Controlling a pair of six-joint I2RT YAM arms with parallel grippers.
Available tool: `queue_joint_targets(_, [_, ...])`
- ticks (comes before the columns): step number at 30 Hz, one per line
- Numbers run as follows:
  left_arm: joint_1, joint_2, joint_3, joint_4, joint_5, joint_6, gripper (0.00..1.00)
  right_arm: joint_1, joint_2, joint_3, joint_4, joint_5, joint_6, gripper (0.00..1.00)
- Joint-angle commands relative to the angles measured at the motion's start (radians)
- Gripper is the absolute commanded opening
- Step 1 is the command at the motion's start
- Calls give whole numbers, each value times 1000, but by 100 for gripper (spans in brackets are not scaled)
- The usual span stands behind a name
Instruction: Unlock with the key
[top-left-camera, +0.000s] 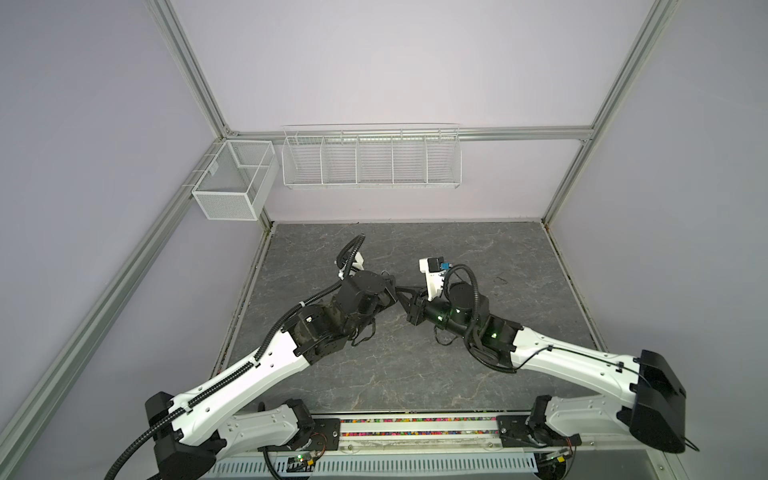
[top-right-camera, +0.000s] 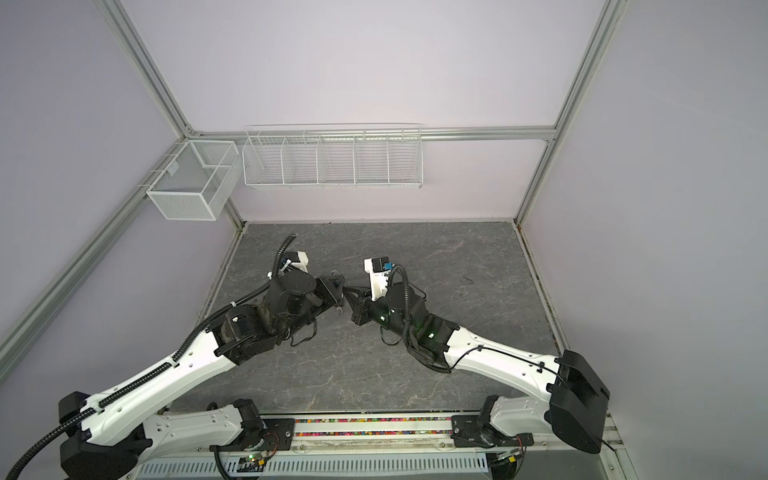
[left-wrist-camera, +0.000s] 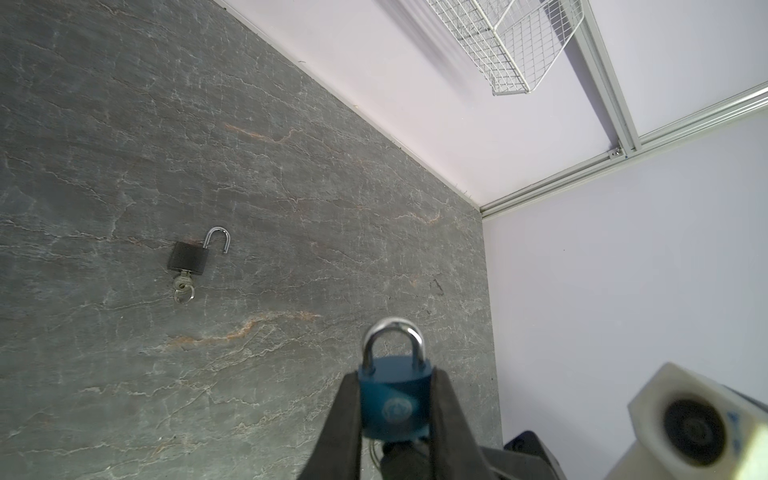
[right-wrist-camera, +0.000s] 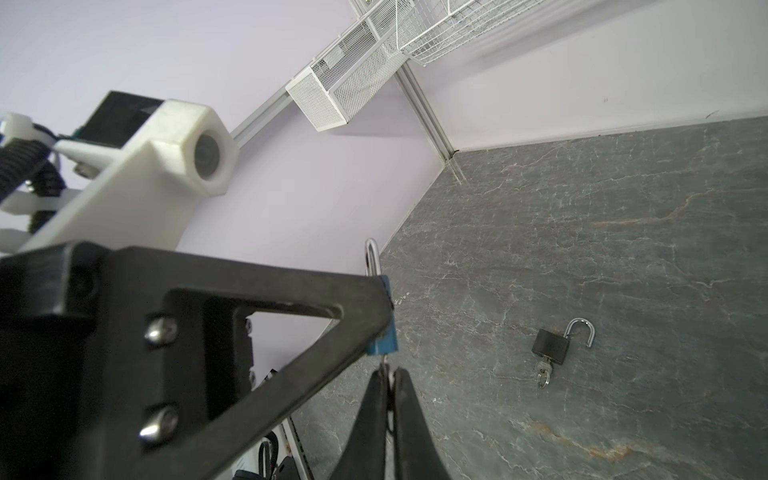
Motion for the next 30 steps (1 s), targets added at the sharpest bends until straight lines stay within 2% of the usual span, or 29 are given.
queue_joint_targets(1, [5, 0, -11, -65, 28, 41, 0, -4, -43, 36, 110, -2, -26, 23])
queue_joint_targets(5, [26, -27, -20, -32, -26, 51, 0, -6, -81, 14, 49, -15, -26, 27])
queue_joint_targets(13, [34, -41, -14, 0, -21, 47, 0, -39, -62, -9, 22, -137, 21, 21])
queue_joint_targets(30, [33, -43, -36, 38, -19, 23, 0, -38, 7, 43, -20, -138, 34, 14])
